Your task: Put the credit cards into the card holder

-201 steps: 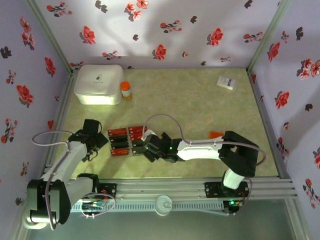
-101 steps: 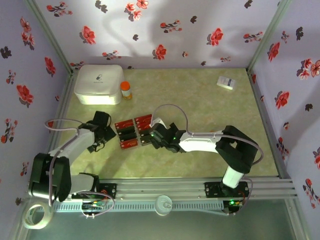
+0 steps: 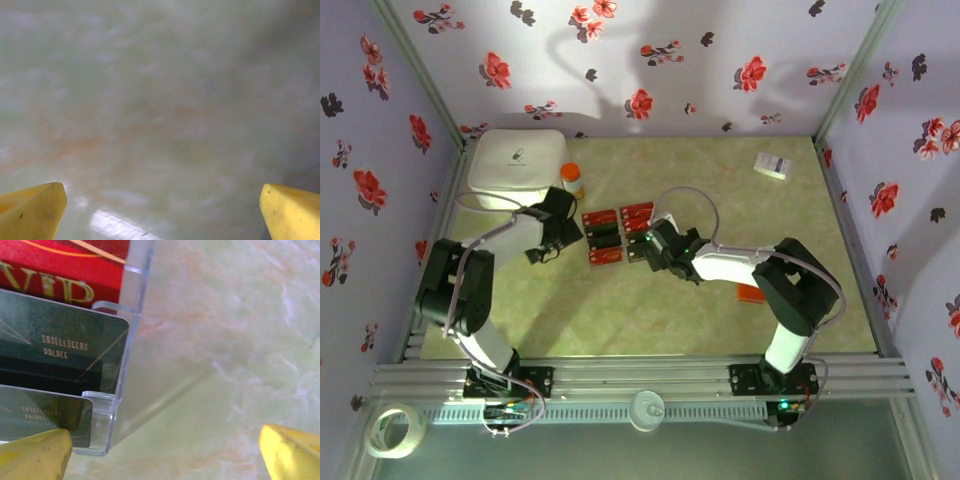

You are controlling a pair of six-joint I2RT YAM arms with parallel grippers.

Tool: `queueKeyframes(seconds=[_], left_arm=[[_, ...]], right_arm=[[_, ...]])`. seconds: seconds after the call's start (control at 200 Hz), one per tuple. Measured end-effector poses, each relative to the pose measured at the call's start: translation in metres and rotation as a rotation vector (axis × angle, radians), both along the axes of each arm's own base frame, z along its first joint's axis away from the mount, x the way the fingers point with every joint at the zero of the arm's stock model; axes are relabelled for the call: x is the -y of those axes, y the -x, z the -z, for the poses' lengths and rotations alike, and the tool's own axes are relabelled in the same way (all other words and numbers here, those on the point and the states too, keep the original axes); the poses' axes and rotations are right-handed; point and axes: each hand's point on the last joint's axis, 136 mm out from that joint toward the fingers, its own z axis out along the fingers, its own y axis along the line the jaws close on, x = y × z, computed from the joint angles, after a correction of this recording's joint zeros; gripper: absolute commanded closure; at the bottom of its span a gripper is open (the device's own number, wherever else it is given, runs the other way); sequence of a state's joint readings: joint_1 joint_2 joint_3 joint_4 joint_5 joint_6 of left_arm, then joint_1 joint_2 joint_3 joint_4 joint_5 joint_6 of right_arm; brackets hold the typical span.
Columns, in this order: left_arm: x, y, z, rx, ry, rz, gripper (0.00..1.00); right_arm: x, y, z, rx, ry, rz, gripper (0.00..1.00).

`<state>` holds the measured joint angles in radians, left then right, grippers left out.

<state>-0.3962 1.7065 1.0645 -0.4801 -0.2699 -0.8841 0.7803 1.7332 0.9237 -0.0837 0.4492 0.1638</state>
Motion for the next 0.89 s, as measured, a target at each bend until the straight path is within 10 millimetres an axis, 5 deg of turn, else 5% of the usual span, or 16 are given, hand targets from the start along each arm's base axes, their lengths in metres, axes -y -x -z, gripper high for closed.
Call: queueKeyframes(seconds=[0.095,0.295,0.46,0.65,0.895], left_arm=[[0.014,-0.018,-0.004,0.027,0.011,0.018,0.0],[0.017,-0.024,-0.005,0.033,0.007,0.032,0.0],[0.017,-0.024,-0.004,0.032,0.003,0.041,0.0],[0.01,-0.014,0.007,0.002,-0.013,0.036,0.0],[0.0,0.005,0.025,-0.052,-0.039,0.028,0.0]], right_arm=[[0.008,-0.006,-0.001,-0.002,0.002,0.019,0.03],[0.009,0.0,-0.001,-0.039,-0.01,-0.002,0.02],[0.005,0.01,-0.03,-0.03,-0.087,-0.038,0.02],[0.013,0.018,-0.054,-0.022,-0.155,-0.033,0.02],[0.039,0.024,-0.052,-0.081,-0.233,0.057,0.02]])
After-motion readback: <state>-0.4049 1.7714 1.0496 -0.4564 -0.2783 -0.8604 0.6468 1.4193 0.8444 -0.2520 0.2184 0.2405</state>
